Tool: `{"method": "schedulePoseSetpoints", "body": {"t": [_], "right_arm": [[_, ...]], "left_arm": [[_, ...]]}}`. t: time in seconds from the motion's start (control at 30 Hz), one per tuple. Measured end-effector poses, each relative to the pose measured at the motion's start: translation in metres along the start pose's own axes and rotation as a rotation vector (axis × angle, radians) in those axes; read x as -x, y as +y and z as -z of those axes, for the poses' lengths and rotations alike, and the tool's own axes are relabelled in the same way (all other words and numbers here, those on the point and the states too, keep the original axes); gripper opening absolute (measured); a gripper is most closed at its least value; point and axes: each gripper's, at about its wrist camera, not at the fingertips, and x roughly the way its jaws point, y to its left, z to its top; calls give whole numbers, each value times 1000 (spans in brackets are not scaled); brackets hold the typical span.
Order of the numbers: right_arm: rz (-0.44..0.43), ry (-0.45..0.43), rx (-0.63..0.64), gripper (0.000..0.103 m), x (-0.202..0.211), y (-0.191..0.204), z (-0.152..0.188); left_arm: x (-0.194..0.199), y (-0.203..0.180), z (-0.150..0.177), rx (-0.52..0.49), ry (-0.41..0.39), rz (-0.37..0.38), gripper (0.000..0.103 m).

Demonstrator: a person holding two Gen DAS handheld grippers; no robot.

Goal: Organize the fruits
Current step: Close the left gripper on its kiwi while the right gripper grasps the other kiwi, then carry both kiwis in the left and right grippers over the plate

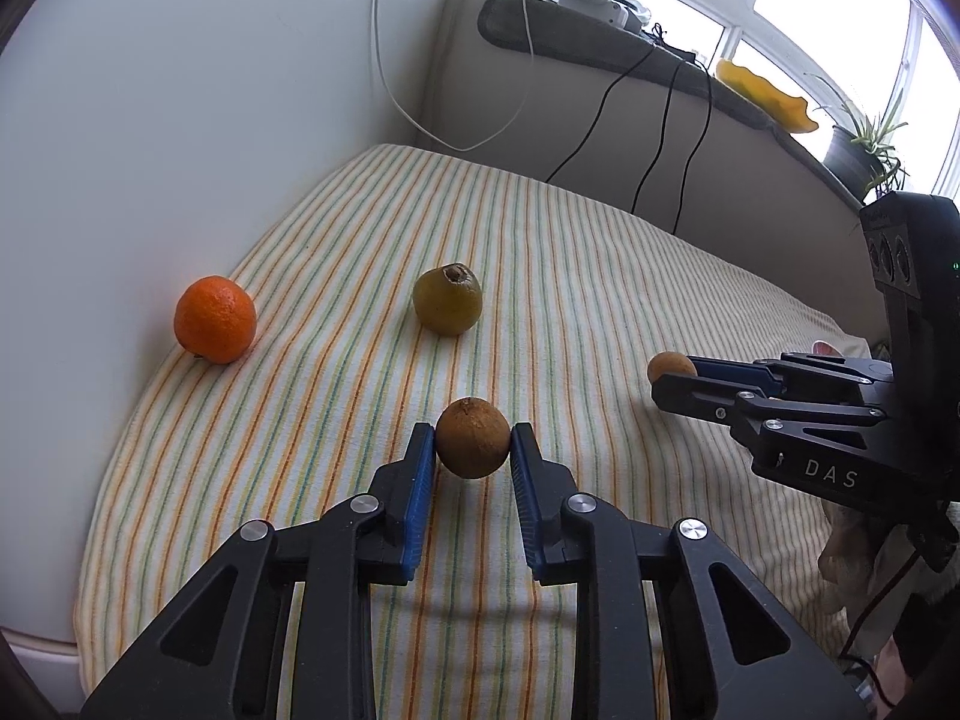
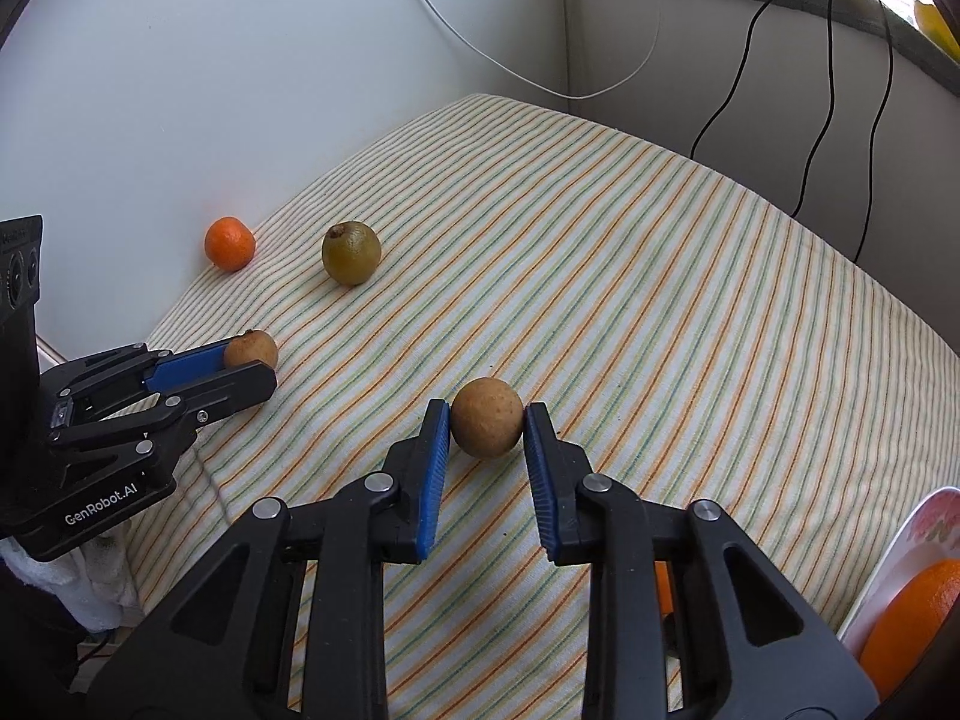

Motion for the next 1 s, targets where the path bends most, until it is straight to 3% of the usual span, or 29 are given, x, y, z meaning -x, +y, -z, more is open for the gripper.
{"method": "schedulePoseSetpoints", "body": {"t": [0.63, 1.0], "right_arm": [[24, -121, -15, 26, 75, -14, 17], [70, -188, -71, 26, 127, -50, 34]], "left_arm": [[25, -54, -9, -71, -52, 105, 24], [22, -102, -13, -130, -48, 181, 24]]}}
